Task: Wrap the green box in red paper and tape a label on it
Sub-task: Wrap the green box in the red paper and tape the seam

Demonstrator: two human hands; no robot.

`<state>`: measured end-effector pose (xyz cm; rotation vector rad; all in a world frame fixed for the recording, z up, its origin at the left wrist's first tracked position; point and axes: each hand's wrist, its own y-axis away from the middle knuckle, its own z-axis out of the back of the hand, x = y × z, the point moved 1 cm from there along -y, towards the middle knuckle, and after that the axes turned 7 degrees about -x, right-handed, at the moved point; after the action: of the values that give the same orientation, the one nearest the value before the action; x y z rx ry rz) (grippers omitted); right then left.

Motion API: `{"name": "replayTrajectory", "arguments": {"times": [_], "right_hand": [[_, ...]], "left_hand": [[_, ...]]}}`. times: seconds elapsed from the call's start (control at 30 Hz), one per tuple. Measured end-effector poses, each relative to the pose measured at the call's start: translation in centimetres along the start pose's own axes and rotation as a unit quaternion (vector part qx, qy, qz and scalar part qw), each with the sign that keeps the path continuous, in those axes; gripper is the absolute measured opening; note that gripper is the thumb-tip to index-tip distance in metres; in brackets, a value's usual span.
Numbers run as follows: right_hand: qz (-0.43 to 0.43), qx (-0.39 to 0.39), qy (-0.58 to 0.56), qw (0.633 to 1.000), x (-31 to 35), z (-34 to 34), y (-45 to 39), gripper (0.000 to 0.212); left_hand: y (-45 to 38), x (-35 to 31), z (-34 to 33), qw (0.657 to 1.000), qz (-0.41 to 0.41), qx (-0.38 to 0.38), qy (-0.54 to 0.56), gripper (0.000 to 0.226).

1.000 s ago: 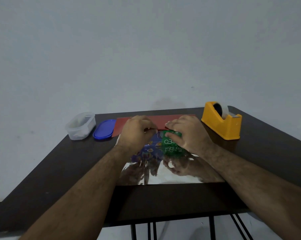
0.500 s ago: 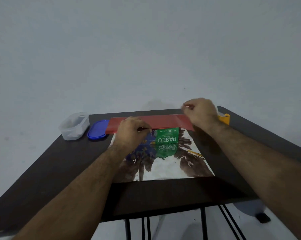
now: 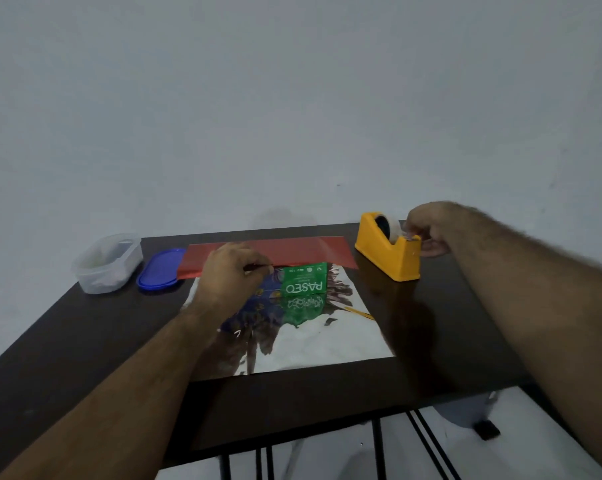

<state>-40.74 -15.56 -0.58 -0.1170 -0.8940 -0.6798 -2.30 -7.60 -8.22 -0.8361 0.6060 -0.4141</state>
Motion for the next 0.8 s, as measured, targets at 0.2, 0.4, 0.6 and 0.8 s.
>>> {"name": "replayTrajectory", "arguments": {"times": [0.2, 0.4, 0.6, 0.8], "right_hand": [[-0.01, 0.004, 0.018, 1.0, 0.2, 0.0, 0.4, 0.037], [-0.001, 0.029, 0.027, 0.999, 0.4, 0.7, 0.7, 0.031], [-0.043, 0.069, -0.052, 0.995, 0.5, 0.3, 0.0, 0.05], [-0.033, 0.095, -0.212, 0.972, 0.4, 1.6, 1.5, 0.054]], "left_hand": [[0.0, -0.3, -0.1, 1.0, 0.002, -0.005, 0.006, 0.01], [0.0, -0.2, -0.2, 1.0, 0.005, 0.004, 0.004, 0.009], [0.1, -0.4, -0.1, 1.0, 0.007, -0.001, 0.009, 0.009], [0.1, -0.2, -0.1, 1.0, 0.003, -0.004, 0.011, 0.009]]}}
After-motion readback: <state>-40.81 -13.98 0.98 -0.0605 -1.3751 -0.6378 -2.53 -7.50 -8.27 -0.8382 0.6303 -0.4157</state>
